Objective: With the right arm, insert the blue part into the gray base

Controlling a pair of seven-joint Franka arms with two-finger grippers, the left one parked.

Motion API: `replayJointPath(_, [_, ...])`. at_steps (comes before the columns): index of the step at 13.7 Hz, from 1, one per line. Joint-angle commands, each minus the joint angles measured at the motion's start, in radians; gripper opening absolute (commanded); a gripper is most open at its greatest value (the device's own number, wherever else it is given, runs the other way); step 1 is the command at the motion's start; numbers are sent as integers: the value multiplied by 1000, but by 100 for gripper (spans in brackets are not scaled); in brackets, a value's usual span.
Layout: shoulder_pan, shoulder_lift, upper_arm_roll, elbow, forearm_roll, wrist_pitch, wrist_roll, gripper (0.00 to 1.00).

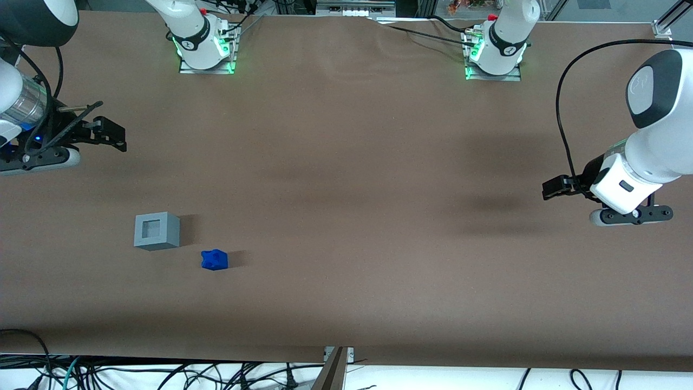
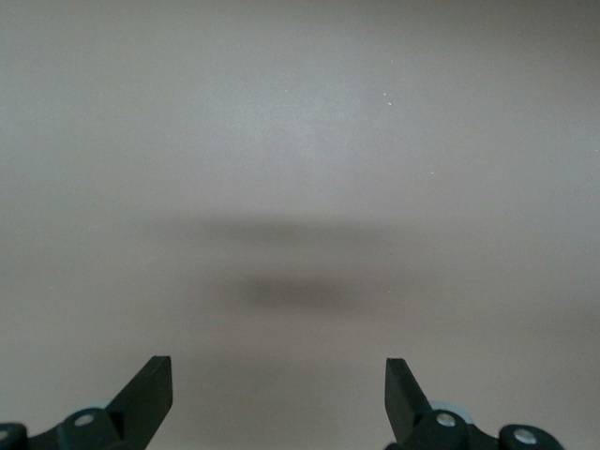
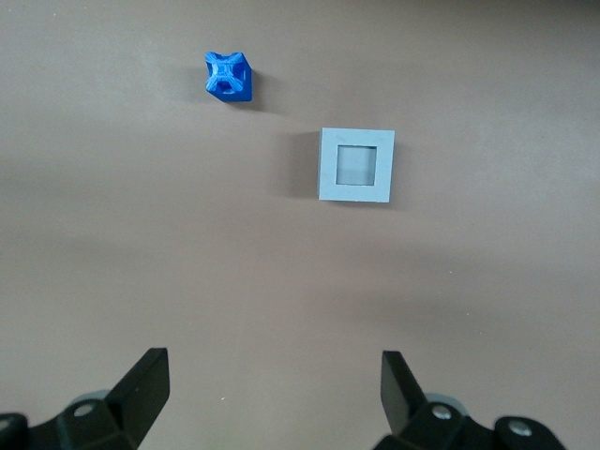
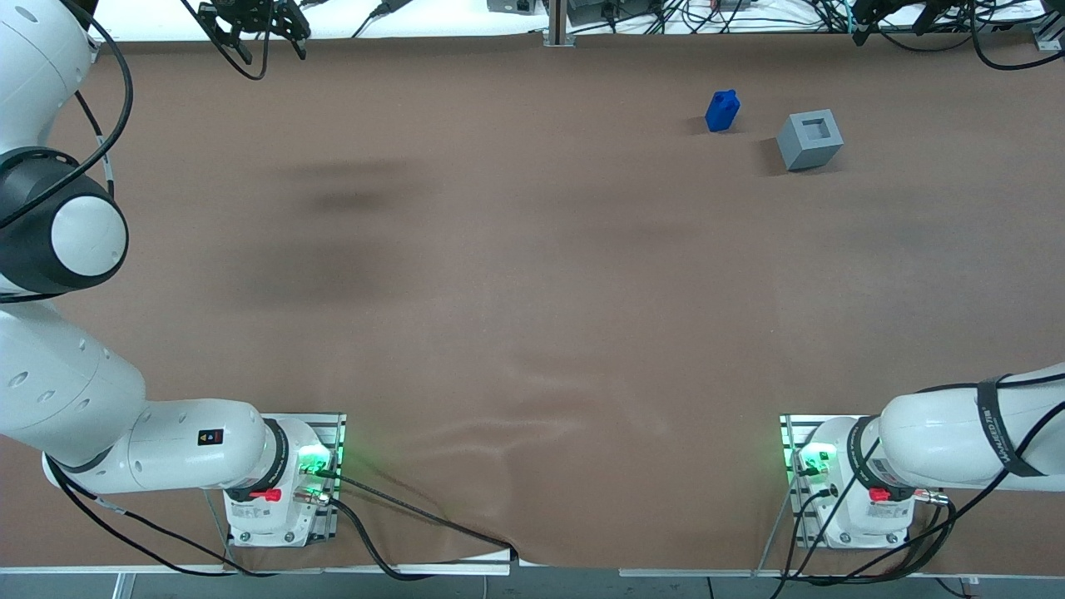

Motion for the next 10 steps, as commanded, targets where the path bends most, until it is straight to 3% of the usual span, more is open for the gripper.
replayJointPath(1, [-9,-24,1,-12,15,-10,-23,100])
replayJointPath(10, [-9,-28,2,-13,9,-24,-21,100])
